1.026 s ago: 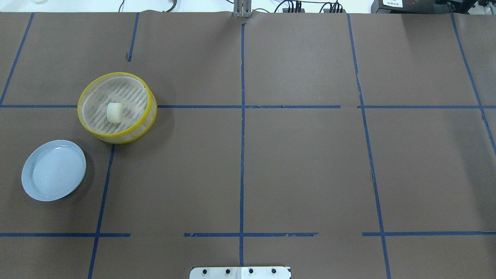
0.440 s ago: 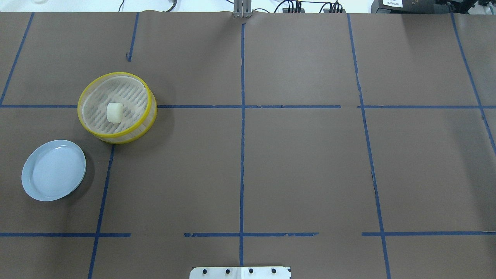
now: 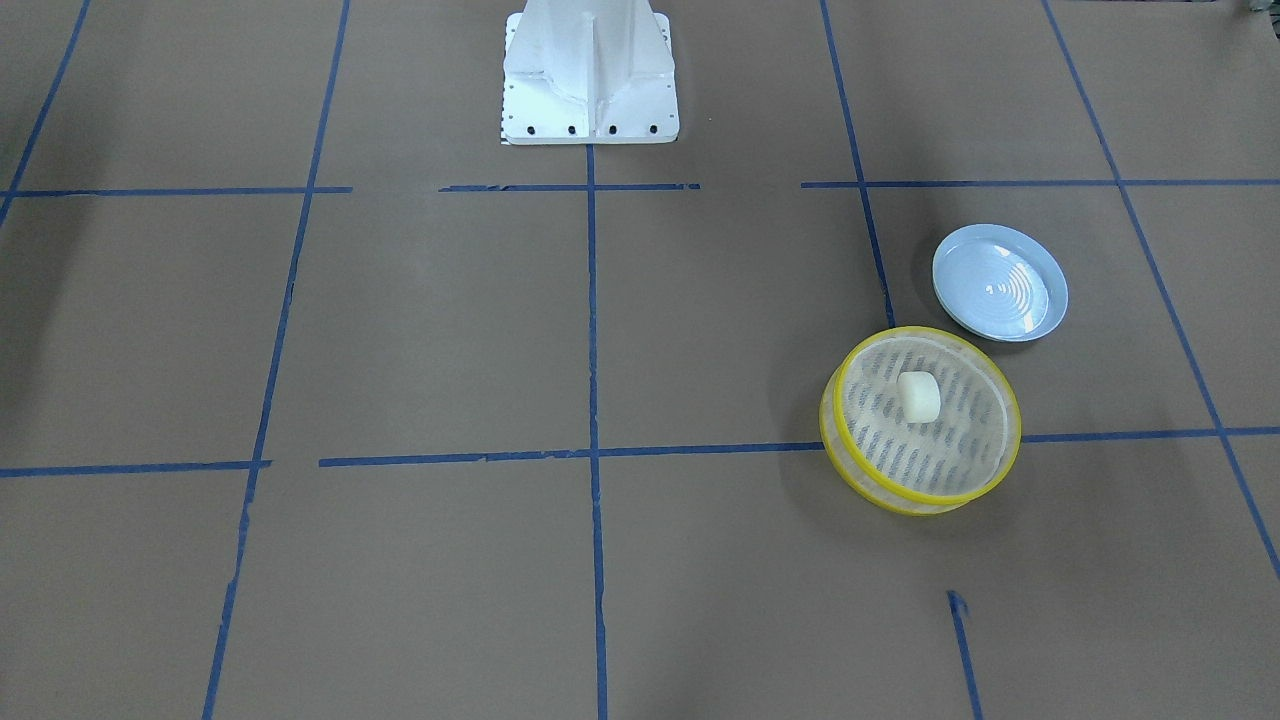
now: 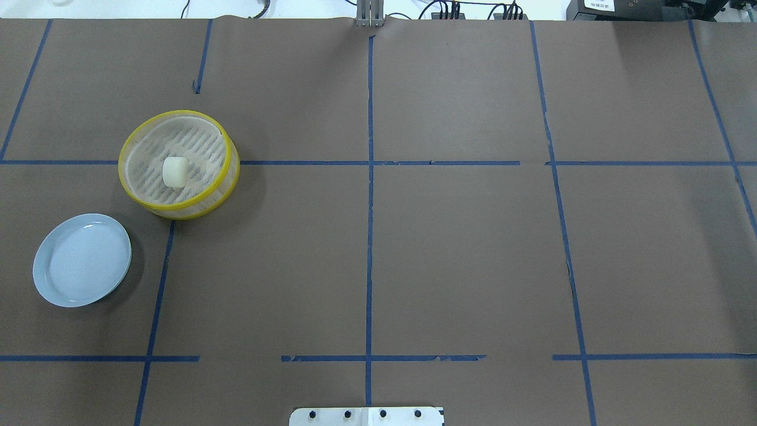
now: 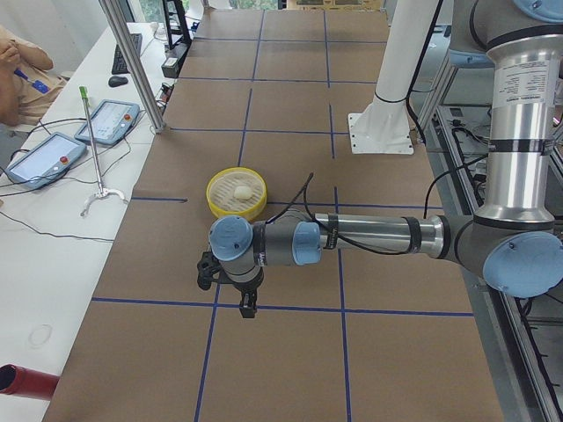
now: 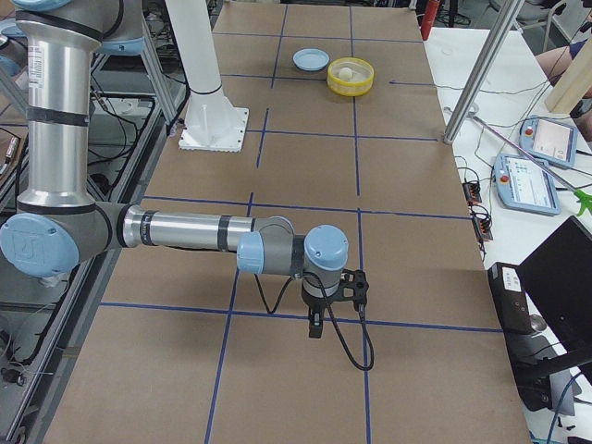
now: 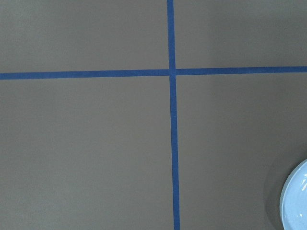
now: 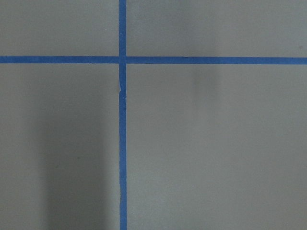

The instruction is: Place bun in steamer

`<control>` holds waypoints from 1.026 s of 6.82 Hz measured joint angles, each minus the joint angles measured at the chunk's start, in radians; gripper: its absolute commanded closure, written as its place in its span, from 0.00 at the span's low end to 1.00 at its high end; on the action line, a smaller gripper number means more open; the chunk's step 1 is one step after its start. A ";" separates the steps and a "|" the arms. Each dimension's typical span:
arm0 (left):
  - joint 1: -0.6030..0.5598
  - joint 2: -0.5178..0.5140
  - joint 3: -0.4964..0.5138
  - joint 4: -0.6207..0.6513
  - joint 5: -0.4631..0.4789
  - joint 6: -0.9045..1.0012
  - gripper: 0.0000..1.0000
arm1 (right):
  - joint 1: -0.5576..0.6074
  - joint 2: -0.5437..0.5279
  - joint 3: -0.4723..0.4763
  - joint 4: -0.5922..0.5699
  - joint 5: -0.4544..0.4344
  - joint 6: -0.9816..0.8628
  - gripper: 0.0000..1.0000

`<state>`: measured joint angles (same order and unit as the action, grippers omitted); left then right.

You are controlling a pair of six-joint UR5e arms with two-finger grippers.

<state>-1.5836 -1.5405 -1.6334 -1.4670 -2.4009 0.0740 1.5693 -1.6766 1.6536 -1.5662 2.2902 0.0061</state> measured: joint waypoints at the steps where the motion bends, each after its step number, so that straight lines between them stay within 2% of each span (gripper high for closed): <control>1: -0.006 -0.004 -0.002 0.002 0.023 0.001 0.00 | 0.000 0.000 0.000 0.000 0.000 0.000 0.00; 7: -0.027 -0.012 -0.009 0.000 0.042 0.000 0.00 | 0.000 0.000 0.000 0.000 0.000 0.000 0.00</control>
